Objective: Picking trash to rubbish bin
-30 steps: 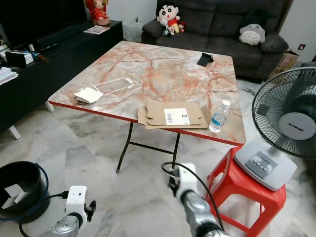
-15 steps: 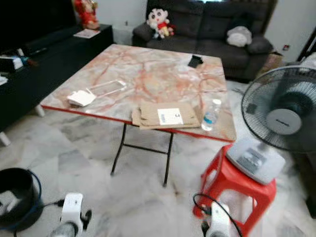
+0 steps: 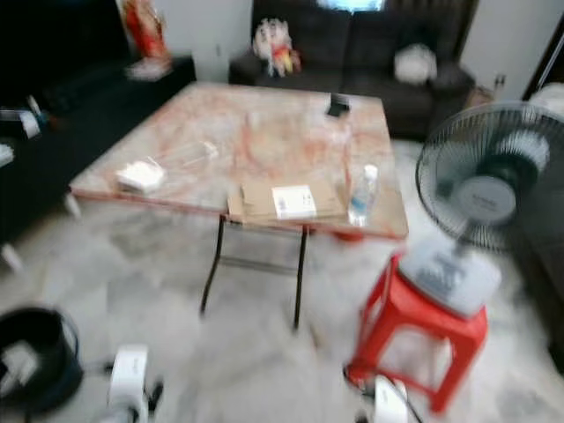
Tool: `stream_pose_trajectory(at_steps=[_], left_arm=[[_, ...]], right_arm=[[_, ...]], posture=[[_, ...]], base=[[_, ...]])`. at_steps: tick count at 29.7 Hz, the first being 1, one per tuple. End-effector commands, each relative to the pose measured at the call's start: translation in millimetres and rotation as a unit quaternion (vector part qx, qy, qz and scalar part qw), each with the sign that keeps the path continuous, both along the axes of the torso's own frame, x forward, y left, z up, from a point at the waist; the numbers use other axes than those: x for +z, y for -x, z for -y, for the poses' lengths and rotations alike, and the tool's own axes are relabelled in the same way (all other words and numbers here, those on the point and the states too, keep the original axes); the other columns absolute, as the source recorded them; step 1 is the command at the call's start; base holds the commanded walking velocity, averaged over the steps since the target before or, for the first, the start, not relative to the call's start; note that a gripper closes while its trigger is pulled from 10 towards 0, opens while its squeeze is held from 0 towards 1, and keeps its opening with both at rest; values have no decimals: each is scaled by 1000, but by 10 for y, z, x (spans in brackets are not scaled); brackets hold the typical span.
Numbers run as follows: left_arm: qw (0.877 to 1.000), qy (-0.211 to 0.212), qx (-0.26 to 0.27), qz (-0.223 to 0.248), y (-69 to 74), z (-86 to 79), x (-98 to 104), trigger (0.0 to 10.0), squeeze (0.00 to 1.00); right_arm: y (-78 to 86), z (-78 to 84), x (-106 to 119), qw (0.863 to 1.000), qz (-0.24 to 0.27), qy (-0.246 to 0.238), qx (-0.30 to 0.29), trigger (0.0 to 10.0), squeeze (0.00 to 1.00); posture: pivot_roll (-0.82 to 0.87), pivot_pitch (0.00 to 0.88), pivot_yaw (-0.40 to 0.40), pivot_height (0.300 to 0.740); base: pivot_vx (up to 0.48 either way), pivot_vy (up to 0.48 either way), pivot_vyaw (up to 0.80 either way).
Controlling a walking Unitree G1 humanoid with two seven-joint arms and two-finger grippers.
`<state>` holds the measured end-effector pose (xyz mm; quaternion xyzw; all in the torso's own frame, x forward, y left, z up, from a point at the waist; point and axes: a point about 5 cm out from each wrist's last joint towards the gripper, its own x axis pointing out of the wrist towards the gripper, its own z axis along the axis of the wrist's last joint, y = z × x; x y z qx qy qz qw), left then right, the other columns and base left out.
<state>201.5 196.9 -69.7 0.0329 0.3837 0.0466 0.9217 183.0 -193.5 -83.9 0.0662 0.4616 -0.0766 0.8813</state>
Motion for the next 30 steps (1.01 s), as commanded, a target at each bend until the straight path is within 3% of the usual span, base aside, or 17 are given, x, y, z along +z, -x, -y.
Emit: stream_pose_trajectory(at_steps=[1, 3, 9, 30], left_arm=[[1000, -11, -9, -4, -25, 3, 9, 10000, 0], [1000, -9, -6, -8, -11, 3, -1, 10000, 0], [1000, -8, -4, -8, -3, 4, -5, 10000, 0], [1000, -8, 10, -6, 1, -43, 1, 10000, 0]], right_arm=[[3, -8, 0, 1000, 3, 2, 16, 10000, 0], [-22, -44, 9, 999, 6, 7, 38, 10000, 0], [-26, -65, 9, 1000, 11, -5, 29, 10000, 0], [-46, -112, 15, 998, 13, -11, 54, 10000, 0]], posture=[[-1, 0, -39, 740], [0, 0, -41, 740], [5, 0, -46, 740], [13, 0, -54, 740]], base=[[307, 0, 694], [307, 0, 800], [307, 0, 800], [318, 0, 113]])
